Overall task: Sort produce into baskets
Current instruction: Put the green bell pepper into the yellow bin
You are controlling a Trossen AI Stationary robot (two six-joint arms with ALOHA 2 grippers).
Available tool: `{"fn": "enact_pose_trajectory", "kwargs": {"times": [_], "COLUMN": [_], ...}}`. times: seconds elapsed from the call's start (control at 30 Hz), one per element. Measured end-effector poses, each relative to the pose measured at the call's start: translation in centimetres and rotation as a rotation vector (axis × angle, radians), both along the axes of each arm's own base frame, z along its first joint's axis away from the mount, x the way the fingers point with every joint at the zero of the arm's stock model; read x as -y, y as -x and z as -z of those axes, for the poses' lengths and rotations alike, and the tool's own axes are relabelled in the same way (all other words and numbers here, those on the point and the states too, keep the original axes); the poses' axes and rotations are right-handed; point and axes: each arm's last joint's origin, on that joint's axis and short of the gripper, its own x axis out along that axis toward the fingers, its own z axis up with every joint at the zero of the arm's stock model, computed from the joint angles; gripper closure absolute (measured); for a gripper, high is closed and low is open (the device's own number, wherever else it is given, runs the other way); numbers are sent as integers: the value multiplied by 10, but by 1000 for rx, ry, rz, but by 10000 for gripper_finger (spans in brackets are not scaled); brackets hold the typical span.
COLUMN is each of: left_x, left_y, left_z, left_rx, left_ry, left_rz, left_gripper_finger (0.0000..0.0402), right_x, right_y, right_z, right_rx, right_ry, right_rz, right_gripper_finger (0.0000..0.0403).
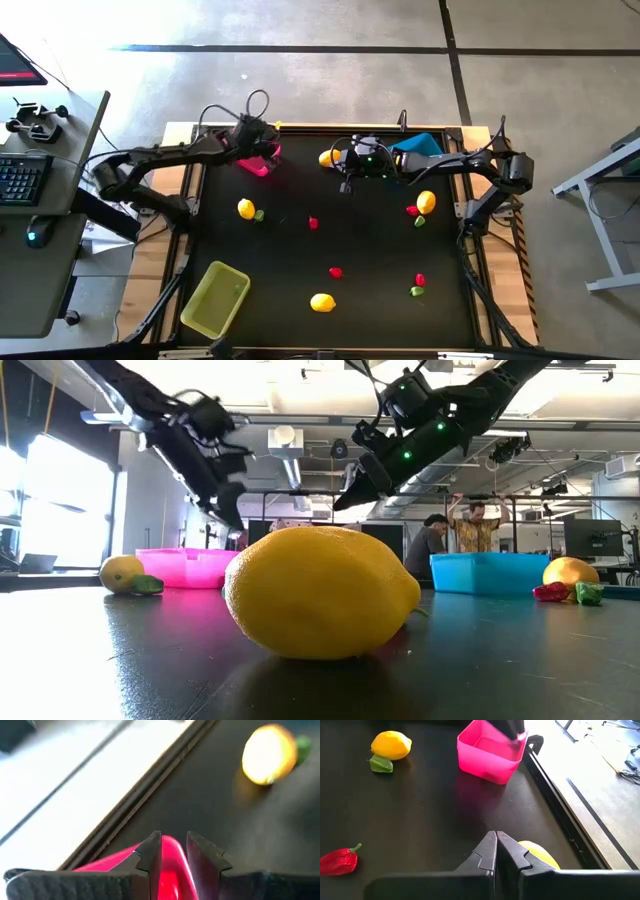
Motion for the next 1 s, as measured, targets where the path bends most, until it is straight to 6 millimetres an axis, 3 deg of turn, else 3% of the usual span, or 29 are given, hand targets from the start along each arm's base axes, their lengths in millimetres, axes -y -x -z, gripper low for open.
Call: {"fn": "enact_pose_trajectory", "kwargs": {"times": [0.17,0.53,0.73,1.0], "left_x": [25,68,77,99], "left_y": [12,27,25,14], "left_z": [-6,12,23,17], "left_rx": [148,425,453,442], "left_ry": [-56,-62,39,-67], "left_rz": [63,304,319,522], "left_gripper_finger": [339,351,355,392], "right_x": [0,0,0,-13], "right_y": [0,0,0,3], "right_z": [-1,1,1,10], "right_rx": [5,18,19,-109], "right_ry": [2,-58,-67,-68], "right_rz": [0,35,41,79], "right_gripper_finger": [403,403,402,402]}}
